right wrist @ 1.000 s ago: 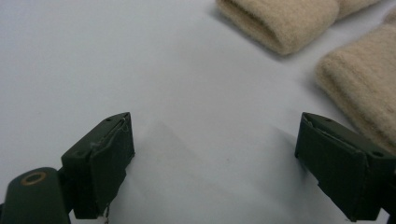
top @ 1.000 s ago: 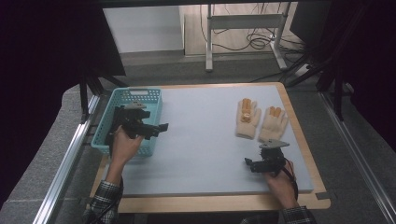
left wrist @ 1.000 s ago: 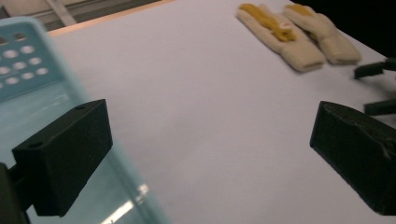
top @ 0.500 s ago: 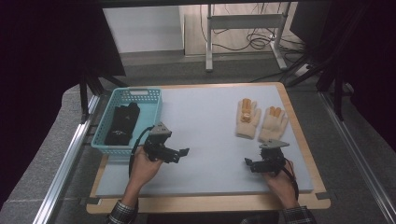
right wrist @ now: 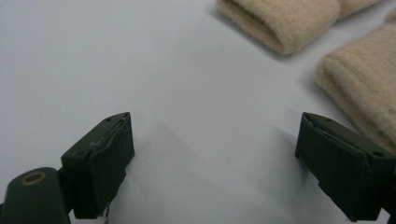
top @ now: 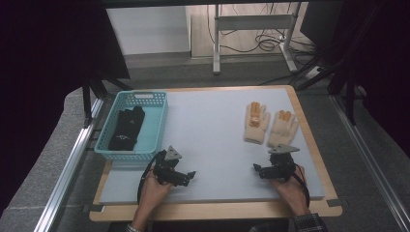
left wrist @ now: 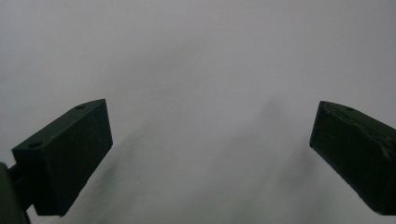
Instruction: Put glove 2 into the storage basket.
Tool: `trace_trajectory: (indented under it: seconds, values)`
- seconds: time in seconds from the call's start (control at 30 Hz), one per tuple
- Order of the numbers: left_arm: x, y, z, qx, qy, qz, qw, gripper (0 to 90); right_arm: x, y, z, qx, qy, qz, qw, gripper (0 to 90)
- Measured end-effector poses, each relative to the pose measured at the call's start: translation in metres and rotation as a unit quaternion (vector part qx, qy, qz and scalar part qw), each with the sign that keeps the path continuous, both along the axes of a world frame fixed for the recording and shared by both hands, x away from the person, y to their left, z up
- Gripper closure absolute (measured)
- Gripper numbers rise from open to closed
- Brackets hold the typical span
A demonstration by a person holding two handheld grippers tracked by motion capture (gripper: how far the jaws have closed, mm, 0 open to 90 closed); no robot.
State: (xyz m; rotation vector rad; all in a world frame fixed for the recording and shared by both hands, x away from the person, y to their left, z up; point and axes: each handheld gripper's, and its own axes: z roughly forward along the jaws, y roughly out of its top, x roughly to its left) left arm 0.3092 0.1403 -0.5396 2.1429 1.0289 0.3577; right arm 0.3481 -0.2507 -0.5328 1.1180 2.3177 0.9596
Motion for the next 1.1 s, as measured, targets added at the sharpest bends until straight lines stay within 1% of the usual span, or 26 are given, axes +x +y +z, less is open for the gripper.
trace_trajectory:
  seconds: [0.07,0.13,0.2,0.27,0.33,0.4,0.5,0.6,0.73,0.8,0.9,1.0,1.1]
  values:
    - [-0.001,0.001,-0.003,0.001,0.004,0.003,1.0,0.0,0.0,0.0,0.0,0.001,0.001,0.0,1.0,11.3]
    - [-0.003,0.001,-0.01,0.017,0.004,0.009,0.9998,0.0,0.0,0.0,0.0,0.002,0.001,0.0,1.0,11.6]
    - [-0.003,0.003,-0.01,0.012,0.004,0.014,0.9998,0.8,0.0,0.0,0.0,0.002,0.001,0.0,1.0,12.1]
    - [-0.003,0.002,-0.01,0.013,0.003,0.014,0.9998,1.2,-0.001,-0.001,0.001,0.003,-0.001,0.002,1.0,14.4]
    - [-0.003,0.002,-0.01,0.012,0.003,0.014,0.9998,1.3,-0.001,-0.001,0.001,0.008,0.0,0.005,1.0,15.6]
    - [-0.003,0.002,-0.01,0.013,0.003,0.014,0.9998,1.2,-0.001,-0.003,0.002,0.017,0.005,0.009,0.9998,16.0]
    - [-0.003,0.002,-0.011,0.012,0.003,0.014,0.9998,1.3,0.001,-0.007,0.004,0.024,0.009,0.005,0.9996,17.3]
    - [-0.003,0.002,-0.011,0.013,0.003,0.014,0.9998,1.2,0.005,-0.015,0.012,0.026,0.004,-0.004,0.9996,17.8]
    - [-0.003,0.002,-0.011,0.012,0.004,0.015,0.9998,1.2,0.018,-0.028,0.026,0.032,-0.003,-0.024,0.9992,18.8]
    - [-0.003,0.002,-0.011,0.012,0.004,0.015,0.9998,1.2,0.026,-0.035,0.031,0.028,-0.008,-0.035,0.999,22.1]
    - [-0.003,0.002,-0.011,0.012,0.004,0.015,0.9998,1.2,0.043,-0.047,0.04,0.027,-0.013,-0.061,0.9977,28.0]
    - [-0.003,0.002,-0.011,0.012,0.004,0.015,0.9998,1.2,0.059,-0.056,0.045,0.028,-0.015,-0.084,0.9959,36.5]
    - [-0.003,0.002,-0.011,0.012,0.004,0.015,0.9998,1.2,0.076,-0.059,0.045,0.015,-0.017,-0.094,0.9953,39.3]
